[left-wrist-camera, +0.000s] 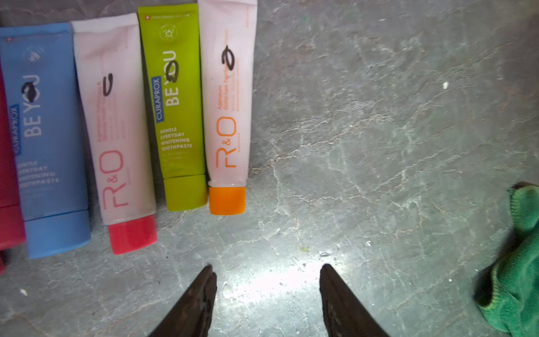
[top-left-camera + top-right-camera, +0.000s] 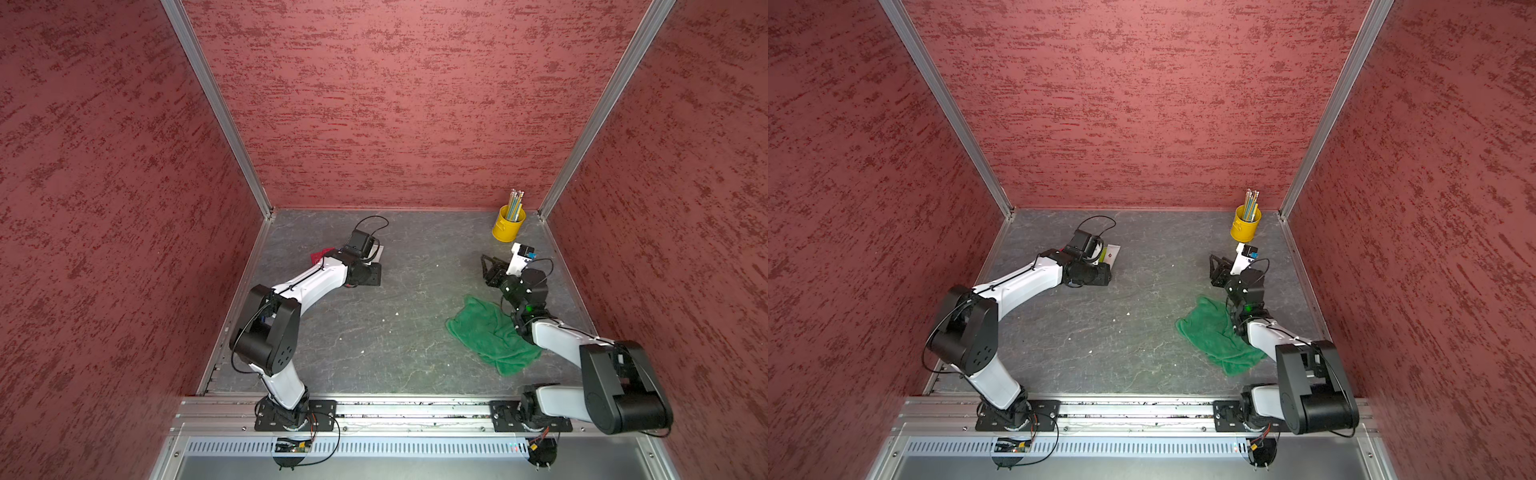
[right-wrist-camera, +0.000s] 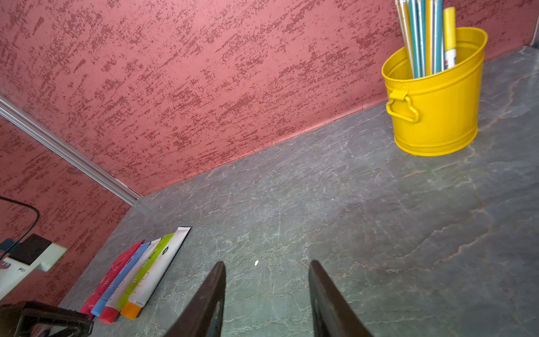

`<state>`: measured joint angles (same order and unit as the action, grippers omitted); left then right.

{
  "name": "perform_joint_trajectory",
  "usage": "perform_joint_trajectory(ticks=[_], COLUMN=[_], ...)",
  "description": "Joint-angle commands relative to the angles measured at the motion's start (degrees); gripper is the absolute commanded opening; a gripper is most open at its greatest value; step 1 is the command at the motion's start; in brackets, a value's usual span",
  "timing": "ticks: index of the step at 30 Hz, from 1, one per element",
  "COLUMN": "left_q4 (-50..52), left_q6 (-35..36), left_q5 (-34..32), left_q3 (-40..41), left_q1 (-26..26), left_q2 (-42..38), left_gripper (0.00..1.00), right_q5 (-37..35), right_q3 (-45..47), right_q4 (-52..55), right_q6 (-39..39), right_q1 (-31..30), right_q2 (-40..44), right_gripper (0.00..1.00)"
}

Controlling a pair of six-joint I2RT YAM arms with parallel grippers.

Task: Wipe the surface of the toothpaste tube
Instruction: Move the toothpaste to the center of the board.

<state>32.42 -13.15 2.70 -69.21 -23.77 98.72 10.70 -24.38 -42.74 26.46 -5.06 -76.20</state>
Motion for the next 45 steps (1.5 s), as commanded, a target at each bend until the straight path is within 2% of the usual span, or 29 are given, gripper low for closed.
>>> perform_joint_trajectory(ticks=[1,8,10,17,23,27,45], left_q4=[1.53,2.70,3.04,4.34,5.75,6.75,8.45], left_q6=[2.87,4.16,4.21,4.26,4.20,4.27,3.83], left_q5=[1.45,2.13,2.38,1.72,0.16,-0.50,-0.87], left_q3=[-2.68,-6.78,-7.49,-9.40,-10.28,-11.44,-16.75], left_q1=[1.02,1.70,1.71,1.66,1.62,1.53,0.31], left_q2=[2.06,7.43,8.26,10.67,11.92,13.40,19.13], left_gripper=[0.57,0.53,0.47,0.48,0.57,0.59,0.47], right_q5=[-0.95,-0.42,-0.42,-0.25,-0.24,-0.15,-0.07], right_q3=[-1.72,-2.21,-2.33,-2.78,-2.95,-2.95,-2.95], right_q4=[0.97,1.00,1.13,1.43,1.57,1.55,1.37], right_q6=[-0.88,-1.28,-1.41,-1.58,-1.64,-1.72,-1.77], right_q1=[-0.53,-0.79,-0.90,-1.00,-1.07,-1.03,-1.11], right_q2=[-0.60,-1.05,-1.21,-1.58,-1.67,-1.67,-1.72], right_gripper=[0.44,0.39,0.39,0.35,0.34,0.33,0.30])
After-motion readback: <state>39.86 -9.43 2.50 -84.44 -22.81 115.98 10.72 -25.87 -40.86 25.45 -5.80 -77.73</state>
